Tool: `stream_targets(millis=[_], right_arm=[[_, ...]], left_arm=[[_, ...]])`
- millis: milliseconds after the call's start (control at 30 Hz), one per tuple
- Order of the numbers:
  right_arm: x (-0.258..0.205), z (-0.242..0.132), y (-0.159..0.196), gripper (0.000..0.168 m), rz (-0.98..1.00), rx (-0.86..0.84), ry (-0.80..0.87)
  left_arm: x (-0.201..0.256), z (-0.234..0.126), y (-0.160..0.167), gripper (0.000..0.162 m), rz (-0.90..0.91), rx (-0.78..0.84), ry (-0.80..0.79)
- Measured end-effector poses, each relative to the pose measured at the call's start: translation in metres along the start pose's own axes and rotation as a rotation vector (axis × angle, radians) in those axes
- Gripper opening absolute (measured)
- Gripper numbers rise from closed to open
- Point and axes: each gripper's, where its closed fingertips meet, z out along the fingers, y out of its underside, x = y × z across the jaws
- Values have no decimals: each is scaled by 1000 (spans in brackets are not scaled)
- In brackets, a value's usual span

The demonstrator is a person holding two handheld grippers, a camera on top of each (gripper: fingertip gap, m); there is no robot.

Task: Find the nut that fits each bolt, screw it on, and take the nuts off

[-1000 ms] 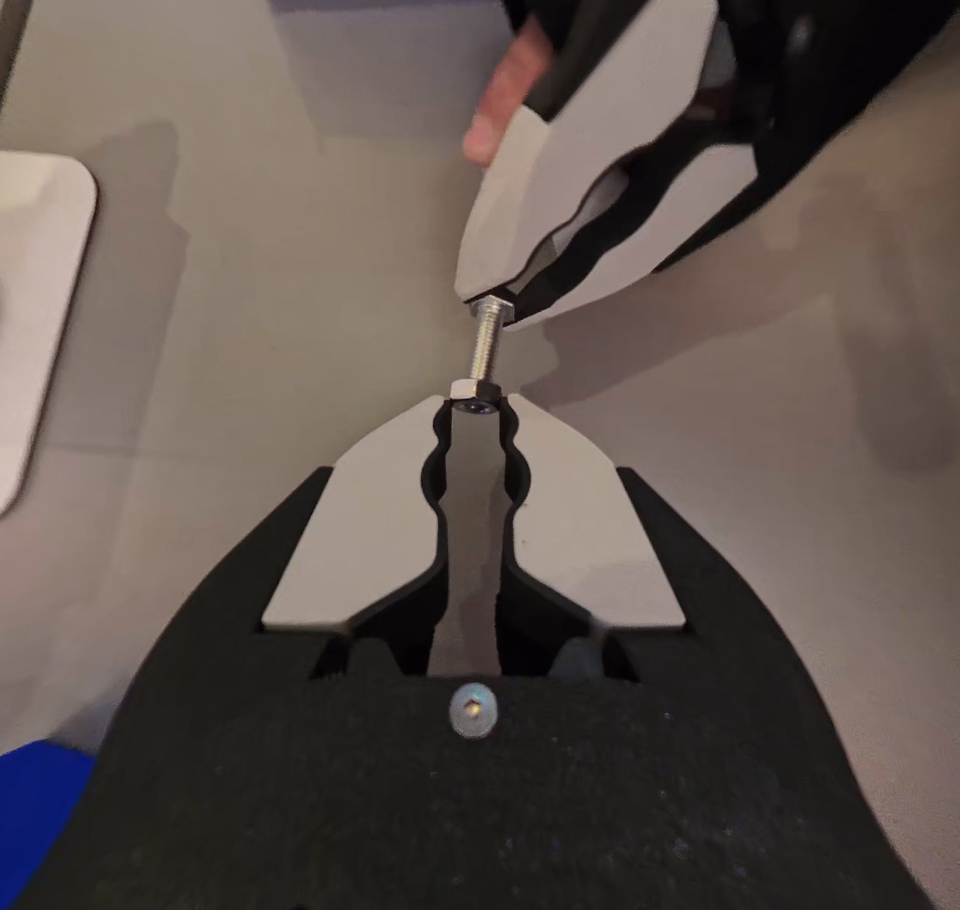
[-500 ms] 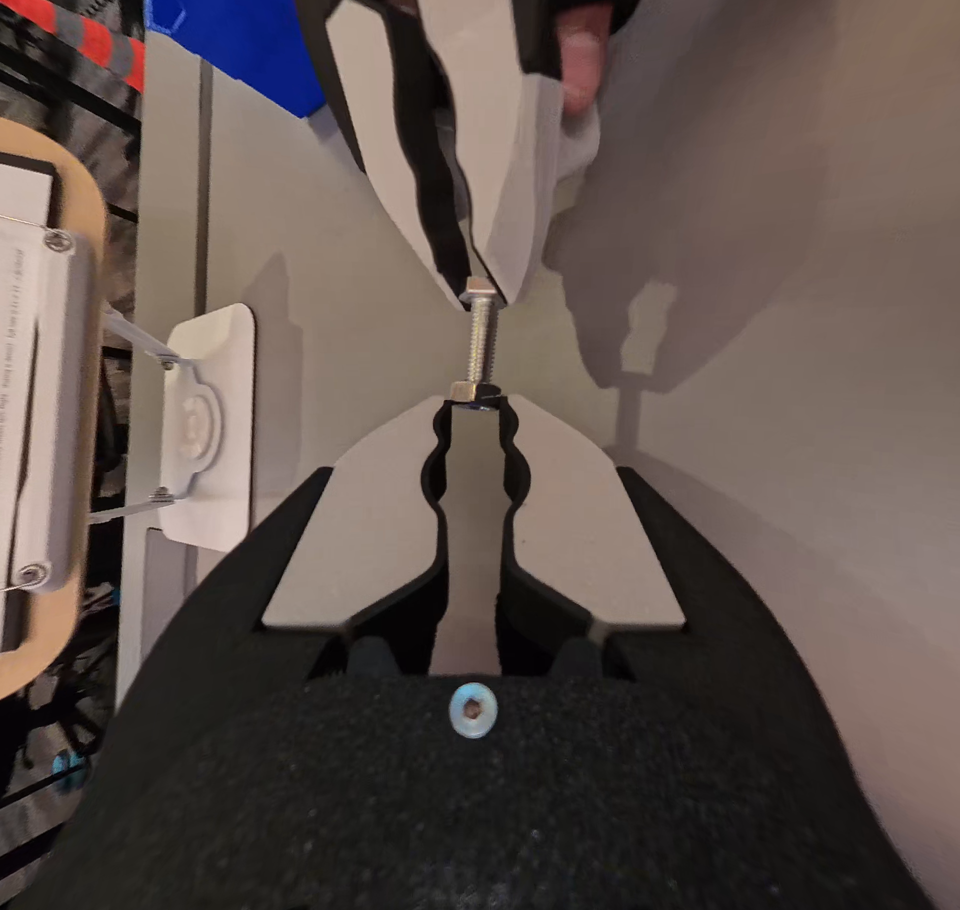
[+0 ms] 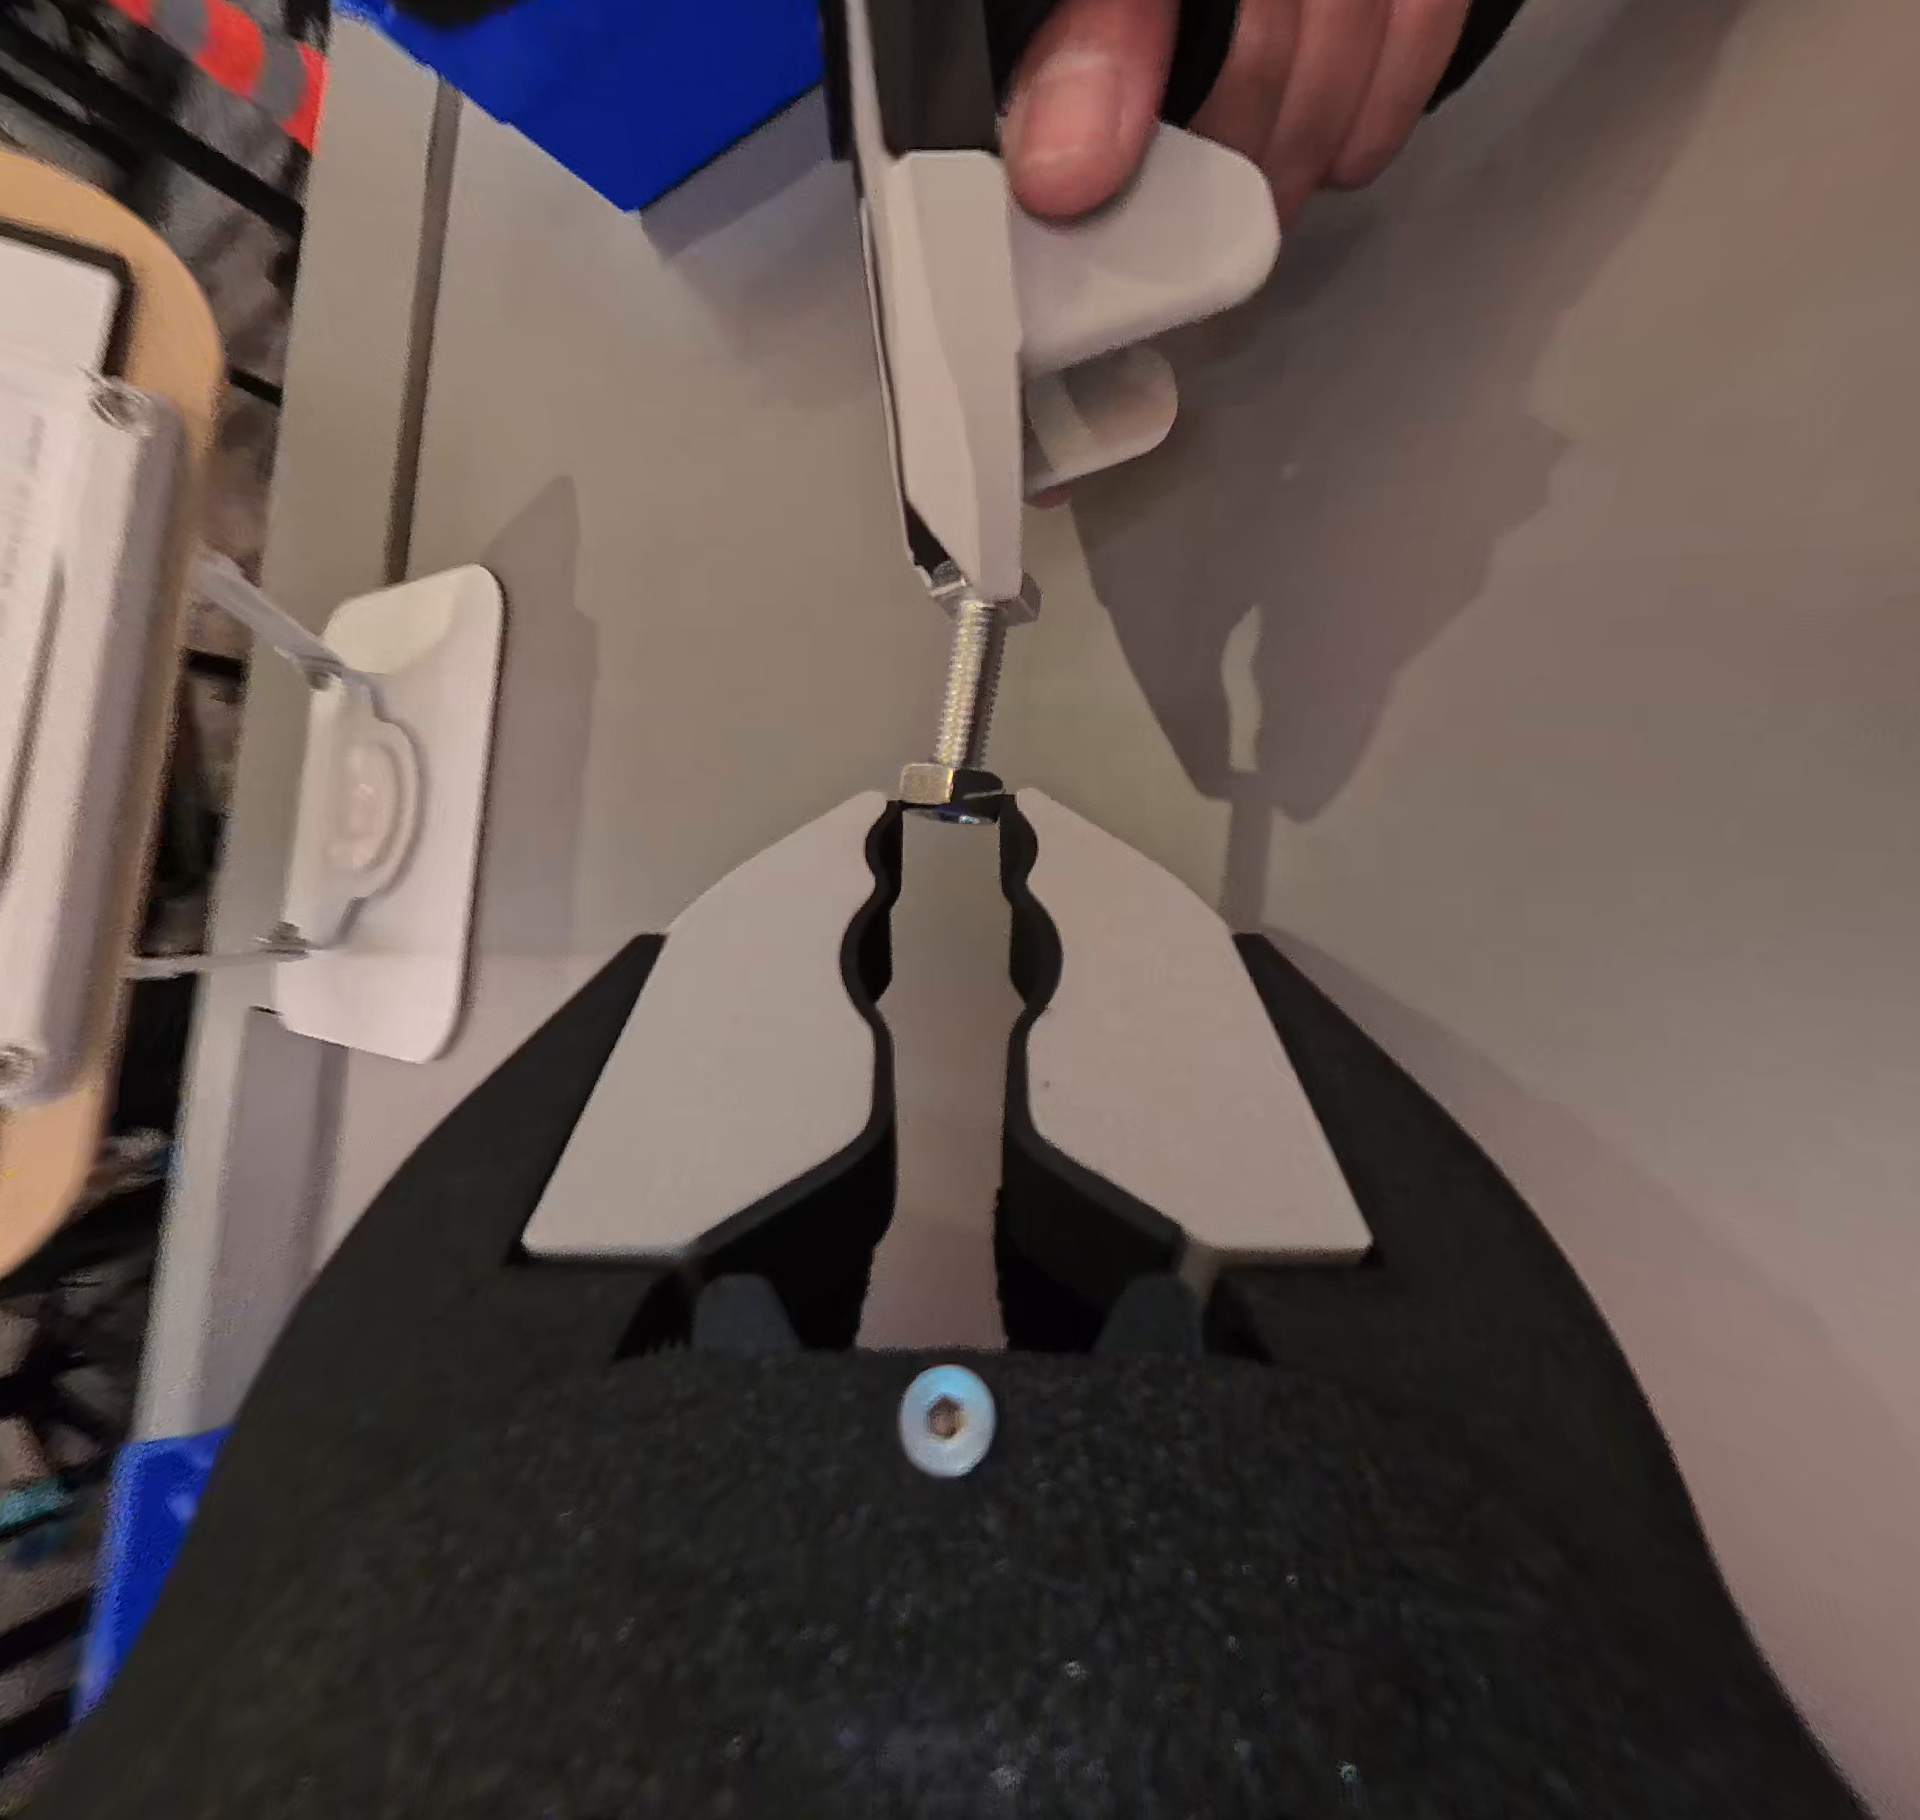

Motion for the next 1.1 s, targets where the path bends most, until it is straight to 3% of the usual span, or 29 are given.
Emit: stream_targets(millis=[167, 300, 400, 567, 700, 800, 1100], right_arm=[[-4, 3, 2, 18, -37, -10, -14], [-11, 1, 1, 18, -122, 10, -29], [-18, -6, -5, 18, -211, 48, -32], [-35, -16, -16, 18, -438, 136, -61], [-28, -17, -20, 18, -545, 104, 12], [-31, -17, -20, 18, -554, 124, -25], [-18, 0, 1, 18, -582, -13, 33]], left_arm=[[1, -7, -9, 23, -79, 53, 71], [-1, -12, -11, 43, -138, 67, 82], [-5, -20, -13, 54, -286, 120, 99], [10, -34, -45, 56, -715, 489, 323], [11, -27, -43, 59, -868, 621, 389], [14, -28, -45, 59, -908, 674, 463], [17, -24, -47, 61, -857, 670, 461]])
